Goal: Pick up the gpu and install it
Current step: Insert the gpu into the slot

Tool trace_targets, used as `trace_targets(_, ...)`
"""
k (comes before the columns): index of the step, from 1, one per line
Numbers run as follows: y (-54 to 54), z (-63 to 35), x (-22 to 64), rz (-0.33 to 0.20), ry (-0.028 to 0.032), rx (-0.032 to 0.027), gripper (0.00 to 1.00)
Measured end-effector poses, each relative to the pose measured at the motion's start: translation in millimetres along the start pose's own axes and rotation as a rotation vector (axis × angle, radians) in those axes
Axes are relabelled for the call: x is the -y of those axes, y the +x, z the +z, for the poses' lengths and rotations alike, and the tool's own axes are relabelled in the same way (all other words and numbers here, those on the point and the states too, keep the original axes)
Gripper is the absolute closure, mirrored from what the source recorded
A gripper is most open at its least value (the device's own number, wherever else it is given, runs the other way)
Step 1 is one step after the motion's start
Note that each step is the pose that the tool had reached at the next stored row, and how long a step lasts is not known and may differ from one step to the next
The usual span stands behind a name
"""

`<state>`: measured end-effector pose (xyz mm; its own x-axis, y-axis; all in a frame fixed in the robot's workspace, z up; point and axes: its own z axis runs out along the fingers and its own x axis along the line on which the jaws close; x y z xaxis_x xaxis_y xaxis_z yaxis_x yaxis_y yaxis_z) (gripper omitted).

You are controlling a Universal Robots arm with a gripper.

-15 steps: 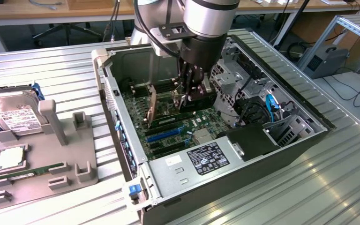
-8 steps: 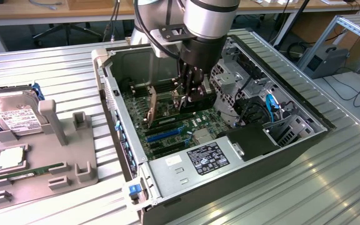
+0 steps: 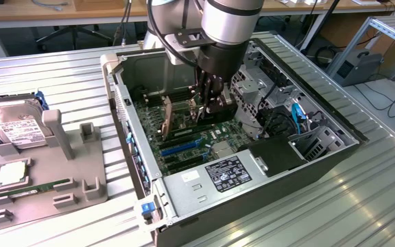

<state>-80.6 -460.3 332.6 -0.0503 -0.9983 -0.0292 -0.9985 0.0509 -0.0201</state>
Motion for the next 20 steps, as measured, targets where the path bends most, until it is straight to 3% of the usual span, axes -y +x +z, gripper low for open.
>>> trace_targets(20,2.5,5.5,-0.1,0.0,0.0,0.0,0.73)
